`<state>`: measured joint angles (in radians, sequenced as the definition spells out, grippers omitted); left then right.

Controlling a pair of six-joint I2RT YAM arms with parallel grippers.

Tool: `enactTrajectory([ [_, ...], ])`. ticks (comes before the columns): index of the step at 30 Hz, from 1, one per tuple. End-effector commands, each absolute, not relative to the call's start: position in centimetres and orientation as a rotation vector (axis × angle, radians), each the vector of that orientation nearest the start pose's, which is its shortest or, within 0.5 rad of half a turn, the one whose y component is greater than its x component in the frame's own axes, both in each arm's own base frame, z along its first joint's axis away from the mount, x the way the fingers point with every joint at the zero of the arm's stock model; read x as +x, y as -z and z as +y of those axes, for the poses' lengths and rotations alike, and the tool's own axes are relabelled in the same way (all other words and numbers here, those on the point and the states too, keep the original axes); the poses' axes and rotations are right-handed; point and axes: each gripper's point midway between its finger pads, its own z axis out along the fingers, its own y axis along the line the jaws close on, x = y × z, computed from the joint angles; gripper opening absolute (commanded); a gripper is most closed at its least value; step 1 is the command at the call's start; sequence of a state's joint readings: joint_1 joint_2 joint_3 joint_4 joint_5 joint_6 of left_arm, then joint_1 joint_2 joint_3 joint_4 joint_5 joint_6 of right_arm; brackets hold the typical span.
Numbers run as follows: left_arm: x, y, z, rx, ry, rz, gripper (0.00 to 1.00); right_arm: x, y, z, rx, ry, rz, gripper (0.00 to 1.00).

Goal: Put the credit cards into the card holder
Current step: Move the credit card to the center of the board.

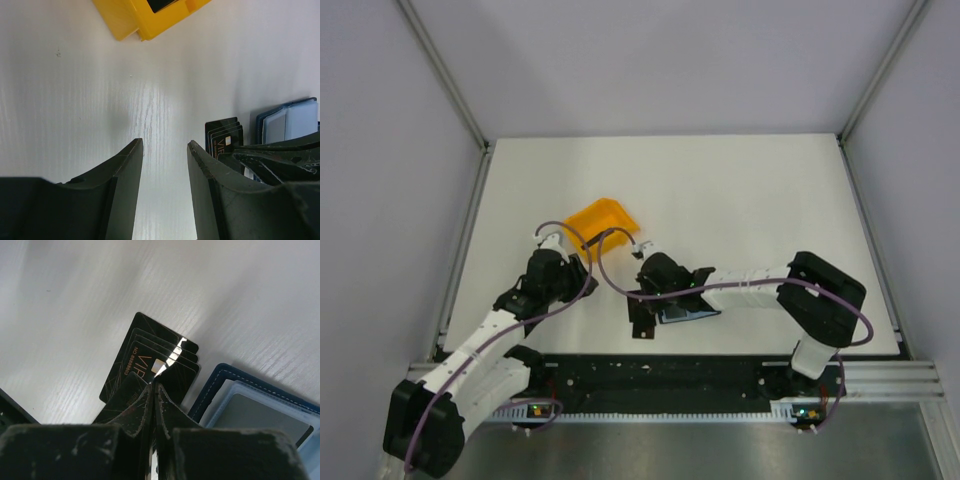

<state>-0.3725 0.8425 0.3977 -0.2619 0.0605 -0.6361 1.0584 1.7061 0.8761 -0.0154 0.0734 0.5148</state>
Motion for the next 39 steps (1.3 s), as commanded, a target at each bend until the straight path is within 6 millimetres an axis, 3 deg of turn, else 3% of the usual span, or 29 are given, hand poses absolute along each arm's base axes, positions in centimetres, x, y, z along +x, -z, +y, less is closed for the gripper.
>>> enactTrajectory([
  [1, 23.3, -7.8, -12.9, -0.266, 0.604, 2.297, 0.47, 16.9, -1.3, 34.6, -0.691, -0.588, 2.490, 0.00],
  [15, 23.1, -7.7, -13.2, -0.254, 0.621, 2.305, 0.47, 14.0, -2.0, 34.3, -0.714, -0.648, 2.499, 0.00],
  [22, 22.6, -8.5, -14.5, -0.166, 0.711, 2.293, 0.47, 14.2, -5.4, 34.6, -0.686, -0.729, 2.411, 0.00],
  [25, 21.7, -9.0, -15.8, -0.104, 0.803, 2.286, 0.47, 14.8, -7.7, 34.1, -0.607, -0.753, 2.345, 0.00],
  [28, 20.4, -8.9, -17.0, -0.051, 0.870, 2.291, 0.44, 15.2, -9.7, 33.1, -0.506, -0.789, 2.284, 0.07],
  [34, 16.8, -7.7, -19.7, 0.054, 0.958, 2.331, 0.34, 13.7, -9.9, 32.0, -0.443, -0.888, 2.298, 0.22],
  [39, 14.1, -6.1, -21.6, 0.117, 1.012, 2.382, 0.15, 12.5, -9.2, 32.0, -0.378, -1.008, 2.302, 0.26],
])
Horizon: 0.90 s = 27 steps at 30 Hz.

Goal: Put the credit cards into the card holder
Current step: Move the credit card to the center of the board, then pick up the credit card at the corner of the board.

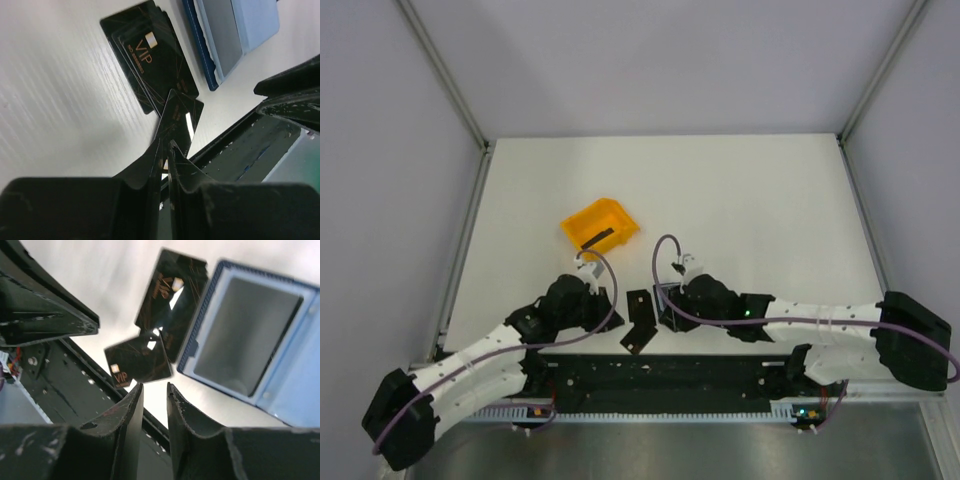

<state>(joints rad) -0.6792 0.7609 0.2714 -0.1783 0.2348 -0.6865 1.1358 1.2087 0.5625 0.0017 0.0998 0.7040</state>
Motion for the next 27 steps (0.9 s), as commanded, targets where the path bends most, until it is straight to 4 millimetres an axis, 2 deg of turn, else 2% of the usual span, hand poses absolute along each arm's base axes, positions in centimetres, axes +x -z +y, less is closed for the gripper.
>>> enactTrajectory([
  [1, 13.9, -5.8, -21.7, 0.127, 1.012, 2.389, 0.13, 12.2, -8.9, 31.9, -0.369, -1.020, 2.311, 0.26],
  [9, 12.6, -4.1, -22.7, 0.182, 0.983, 2.446, 0.10, 10.7, -7.7, 31.5, -0.358, -1.035, 2.366, 0.30],
  [14, 12.2, -2.8, -22.9, 0.203, 0.925, 2.488, 0.08, 10.4, -7.7, 31.0, -0.311, -1.056, 2.360, 0.31],
  [17, 12.5, -3.1, -23.0, 0.197, 0.910, 2.474, 0.08, 10.5, -7.8, 30.6, -0.297, -1.044, 2.354, 0.31],
  [20, 13.2, -4.3, -23.2, 0.192, 0.907, 2.426, 0.07, 10.5, -7.7, 30.2, -0.291, -1.018, 2.361, 0.31],
  [24, 15.2, -5.4, -22.1, 0.152, 0.781, 2.369, 0.00, 10.7, -7.5, 29.7, -0.280, -0.991, 2.366, 0.31],
  [27, 16.1, -5.5, -21.9, 0.152, 0.716, 2.367, 0.00, 10.6, -7.1, 29.4, -0.283, -0.971, 2.384, 0.31],
])
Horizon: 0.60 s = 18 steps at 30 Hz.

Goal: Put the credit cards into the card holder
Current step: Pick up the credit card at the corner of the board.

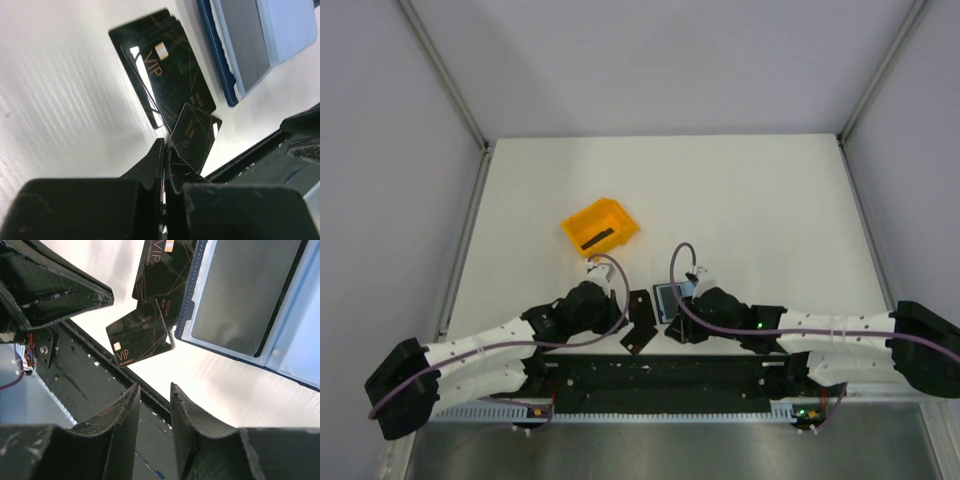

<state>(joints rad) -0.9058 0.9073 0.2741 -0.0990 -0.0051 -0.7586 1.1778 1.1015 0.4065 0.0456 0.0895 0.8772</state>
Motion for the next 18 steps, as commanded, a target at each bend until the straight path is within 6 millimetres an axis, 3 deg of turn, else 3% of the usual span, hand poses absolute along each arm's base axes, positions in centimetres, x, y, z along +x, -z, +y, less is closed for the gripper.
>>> enactTrajectory([
  [1, 16.1, -5.4, -22.1, 0.169, 0.712, 2.378, 0.00, 10.6, -7.2, 29.4, -0.281, -0.970, 2.384, 0.32],
  [7, 14.4, -2.8, -22.7, 0.220, 0.721, 2.498, 0.00, 10.1, -7.0, 29.5, -0.294, -0.980, 2.400, 0.32],
  [18, 12.0, -2.2, -22.7, 0.228, 0.799, 2.508, 0.00, 8.9, -6.9, 29.8, -0.276, -1.024, 2.421, 0.34],
])
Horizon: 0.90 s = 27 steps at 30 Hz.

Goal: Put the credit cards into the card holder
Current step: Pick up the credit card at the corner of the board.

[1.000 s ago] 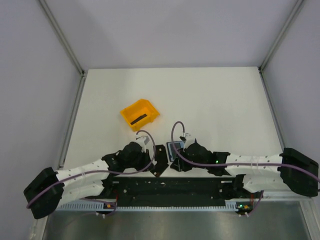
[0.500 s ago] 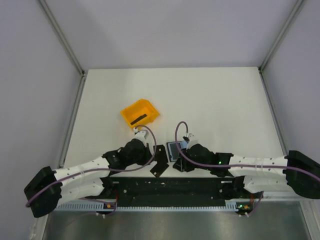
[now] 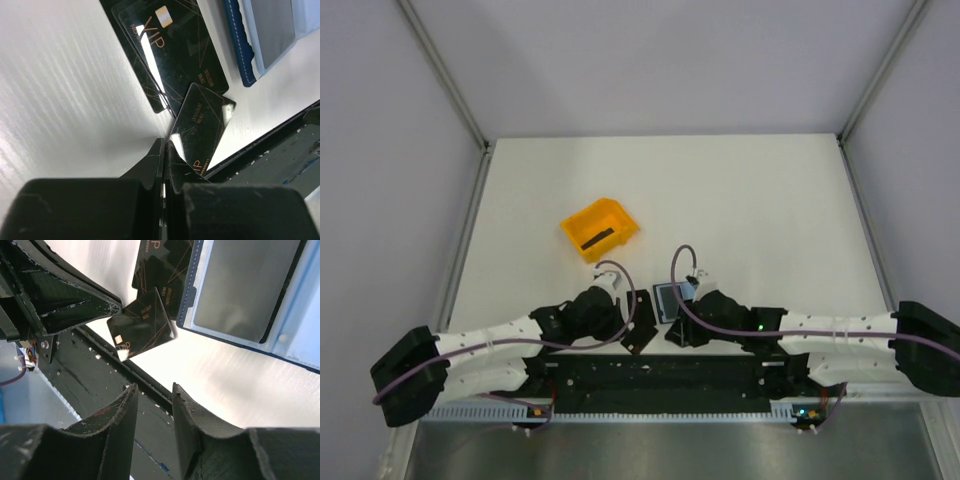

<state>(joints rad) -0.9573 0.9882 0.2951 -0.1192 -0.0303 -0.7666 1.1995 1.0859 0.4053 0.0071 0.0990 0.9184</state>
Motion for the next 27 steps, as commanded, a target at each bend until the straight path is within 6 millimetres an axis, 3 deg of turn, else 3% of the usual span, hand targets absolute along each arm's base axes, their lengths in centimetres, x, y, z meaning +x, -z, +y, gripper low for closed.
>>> enactTrajectory([
  [1, 11.8, -2.1, -23.0, 0.237, 0.804, 2.511, 0.00, 8.7, -7.0, 29.9, -0.269, -1.031, 2.423, 0.35],
  [11, 10.0, -1.2, -24.6, 0.303, 0.805, 2.543, 0.00, 7.0, -5.8, 30.0, -0.095, -1.082, 2.475, 0.40],
  [19, 10.1, -1.4, -24.3, 0.295, 0.801, 2.526, 0.00, 6.9, -3.6, 29.9, 0.052, -1.082, 2.508, 0.51],
  [27, 9.9, -1.3, -24.5, 0.306, 0.812, 2.533, 0.00, 6.5, -2.6, 31.4, 0.113, -1.135, 2.514, 0.53],
])
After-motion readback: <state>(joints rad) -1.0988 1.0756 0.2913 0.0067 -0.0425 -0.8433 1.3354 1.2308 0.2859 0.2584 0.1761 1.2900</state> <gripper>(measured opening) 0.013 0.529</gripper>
